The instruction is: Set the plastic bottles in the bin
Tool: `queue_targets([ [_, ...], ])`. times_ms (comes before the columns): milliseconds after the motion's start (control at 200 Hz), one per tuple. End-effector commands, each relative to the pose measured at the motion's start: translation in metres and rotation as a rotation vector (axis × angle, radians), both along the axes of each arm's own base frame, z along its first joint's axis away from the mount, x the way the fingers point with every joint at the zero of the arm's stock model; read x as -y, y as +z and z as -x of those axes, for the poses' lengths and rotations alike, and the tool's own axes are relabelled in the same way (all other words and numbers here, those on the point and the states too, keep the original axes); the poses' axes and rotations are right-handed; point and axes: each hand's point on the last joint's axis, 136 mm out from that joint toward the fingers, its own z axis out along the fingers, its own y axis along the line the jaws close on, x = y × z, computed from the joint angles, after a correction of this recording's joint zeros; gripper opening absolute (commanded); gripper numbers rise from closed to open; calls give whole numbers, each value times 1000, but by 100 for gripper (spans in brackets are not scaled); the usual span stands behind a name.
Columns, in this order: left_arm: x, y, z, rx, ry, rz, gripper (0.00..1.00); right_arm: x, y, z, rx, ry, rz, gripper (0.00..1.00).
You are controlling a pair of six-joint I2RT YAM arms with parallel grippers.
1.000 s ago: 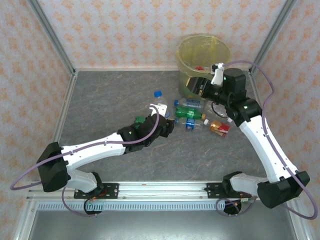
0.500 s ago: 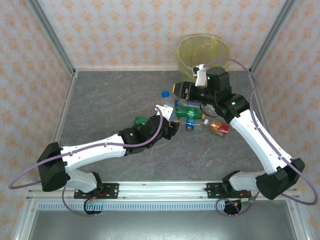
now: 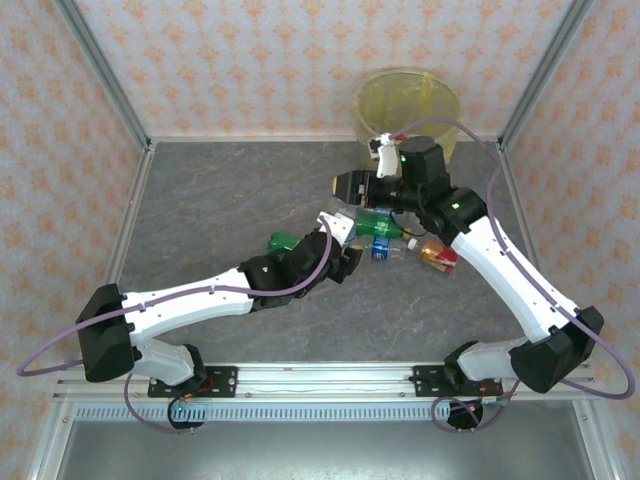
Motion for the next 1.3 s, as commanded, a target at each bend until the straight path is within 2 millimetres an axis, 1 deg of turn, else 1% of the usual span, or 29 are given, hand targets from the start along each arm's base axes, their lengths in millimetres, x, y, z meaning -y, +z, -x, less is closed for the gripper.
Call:
queue_targets([
  [0, 5, 14, 0, 34, -27, -31, 54, -6, 0, 3, 23, 26, 46, 56],
  [140, 6, 13, 0, 35, -28, -47, 54, -8, 1, 4, 30, 33, 47, 55],
  [250, 8, 13, 0, 33, -36, -45, 54, -5, 4, 3, 43, 20, 50, 46],
  [305, 9, 12, 1, 30, -39, -49, 54, -5, 6, 3, 48, 20, 49, 38],
  [380, 9, 11, 1, 26, -40, -54, 54, -5, 8, 2, 56, 18, 49, 31],
  [450, 8, 10, 0, 25, -37, -58, 55, -3, 10, 1, 64, 7, 51, 29],
  [481, 8, 11, 0, 28, -35, -58, 57, -2, 10, -1, 66, -6, 55, 29],
  [546, 5, 12, -1, 32, -24, -59, 65, 2, 11, -5, 75, -40, 63, 29],
  [591, 3, 14, -1, 36, -12, -55, 69, 5, 13, -8, 82, -65, 66, 27],
  [746, -14, 26, -1, 60, 56, -4, 84, 16, 20, -19, 107, -141, 73, 26],
  [796, -21, 31, 0, 68, 79, 18, 92, 21, 23, -23, 117, -166, 72, 25],
  [871, -31, 41, 1, 81, 115, 63, 99, 32, 31, -31, 138, -217, 71, 24],
  [991, -49, 61, 3, 110, 179, 149, 99, 56, 48, -48, 168, -316, 57, 22],
  [1166, -80, 90, 6, 167, 279, 276, 99, 108, 83, -80, 232, -503, 16, 23],
  [1206, -87, 95, 6, 177, 300, 298, 99, 120, 91, -88, 246, -546, 8, 25],
  [1256, -95, 100, 7, 185, 325, 322, 99, 136, 103, -98, 268, -604, -4, 24],
  [1291, -100, 104, 8, 189, 335, 338, 99, 143, 110, -103, 278, -628, -14, 24],
])
